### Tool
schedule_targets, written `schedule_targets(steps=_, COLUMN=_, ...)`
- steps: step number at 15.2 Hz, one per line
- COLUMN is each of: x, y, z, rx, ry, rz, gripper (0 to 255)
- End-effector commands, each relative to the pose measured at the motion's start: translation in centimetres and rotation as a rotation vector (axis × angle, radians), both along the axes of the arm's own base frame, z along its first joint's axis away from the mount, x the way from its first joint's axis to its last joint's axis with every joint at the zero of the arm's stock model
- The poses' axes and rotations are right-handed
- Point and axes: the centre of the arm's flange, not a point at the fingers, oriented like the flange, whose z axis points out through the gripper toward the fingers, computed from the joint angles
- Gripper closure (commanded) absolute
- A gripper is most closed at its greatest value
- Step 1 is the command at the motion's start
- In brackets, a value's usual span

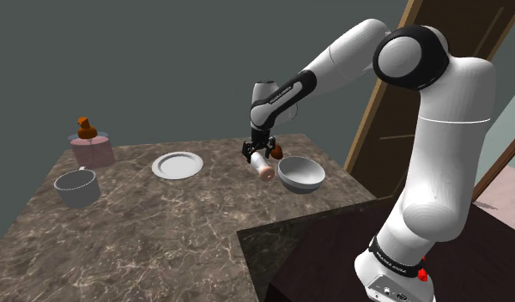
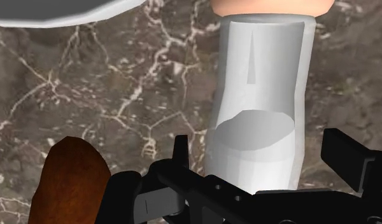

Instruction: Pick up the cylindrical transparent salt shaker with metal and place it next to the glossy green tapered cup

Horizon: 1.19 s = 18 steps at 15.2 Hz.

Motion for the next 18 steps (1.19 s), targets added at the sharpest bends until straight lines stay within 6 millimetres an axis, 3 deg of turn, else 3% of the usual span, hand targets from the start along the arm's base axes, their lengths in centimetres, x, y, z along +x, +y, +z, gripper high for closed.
schedule_targets(steps=1, x=0.0, y=0.0, z=0.0, rx=0.0, ry=0.0, rz=0.0, gripper=0)
schedule_targets(steps=4, x=0.0, y=0.0, z=0.0, rx=0.0, ry=0.0, rz=0.0, gripper=0)
schedule_targets(steps=5, x=0.0, y=0.0, z=0.0, rx=0.0, ry=0.0, rz=0.0, gripper=255)
schedule_targets(steps=14, x=0.0, y=0.0, z=0.0, rx=0.0, ry=0.0, rz=0.0, gripper=255)
schedule_targets(steps=18, x=0.0, y=0.0, z=2.1, rx=0.0, ry=0.0, rz=0.0, gripper=255)
